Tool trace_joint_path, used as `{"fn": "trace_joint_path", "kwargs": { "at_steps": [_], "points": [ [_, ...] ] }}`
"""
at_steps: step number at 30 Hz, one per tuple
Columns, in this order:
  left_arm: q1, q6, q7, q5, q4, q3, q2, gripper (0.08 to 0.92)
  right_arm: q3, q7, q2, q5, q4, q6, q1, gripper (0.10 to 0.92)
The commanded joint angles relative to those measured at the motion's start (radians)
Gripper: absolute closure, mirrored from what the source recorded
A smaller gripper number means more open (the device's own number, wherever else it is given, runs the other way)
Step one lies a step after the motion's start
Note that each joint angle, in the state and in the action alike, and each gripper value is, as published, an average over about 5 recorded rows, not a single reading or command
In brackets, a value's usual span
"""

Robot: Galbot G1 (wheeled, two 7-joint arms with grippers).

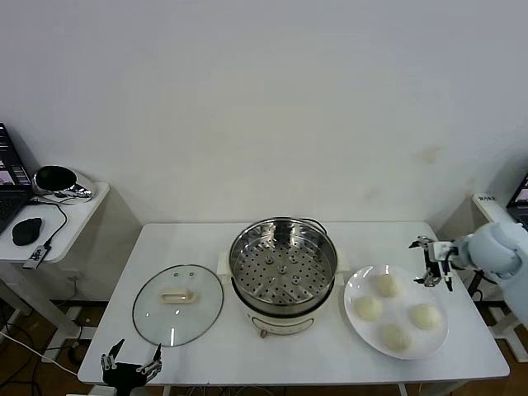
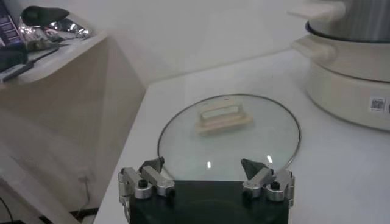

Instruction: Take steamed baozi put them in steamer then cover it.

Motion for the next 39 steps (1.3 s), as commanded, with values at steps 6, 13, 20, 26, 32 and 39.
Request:
{"fn": "trace_joint_path", "kwargs": {
  "at_steps": [6, 13, 20, 26, 32, 39],
  "points": [
    [-0.005, 0.003, -0.003, 0.007, 0.016, 0.0, 0.004, 0.177, -0.211, -0.036, 0.105, 0.018, -0.175, 0.023, 0.137, 0.203],
    [-0.002, 0.002, -0.004, 0.01, 0.028, 0.002, 0.005, 0.177, -0.2, 0.013, 0.143, 0.002, -0.199, 0.008, 0.119, 0.203],
    [0.004, 0.0, -0.011, 0.016, 0.044, 0.0, 0.009, 0.177, -0.187, 0.04, 0.156, -0.012, -0.212, 0.001, 0.098, 0.203],
    [0.003, 0.001, -0.012, 0.016, 0.043, 0.003, 0.006, 0.177, -0.173, 0.064, 0.174, -0.028, -0.231, 0.001, 0.087, 0.203],
    [0.006, 0.001, -0.011, 0.017, 0.042, 0.005, 0.004, 0.177, -0.172, 0.068, 0.187, -0.034, -0.252, 0.004, 0.082, 0.203],
    [0.01, 0.002, -0.01, 0.018, 0.043, 0.005, 0.003, 0.177, -0.168, 0.082, 0.198, -0.029, -0.265, 0.003, 0.08, 0.203]
  ]
}}
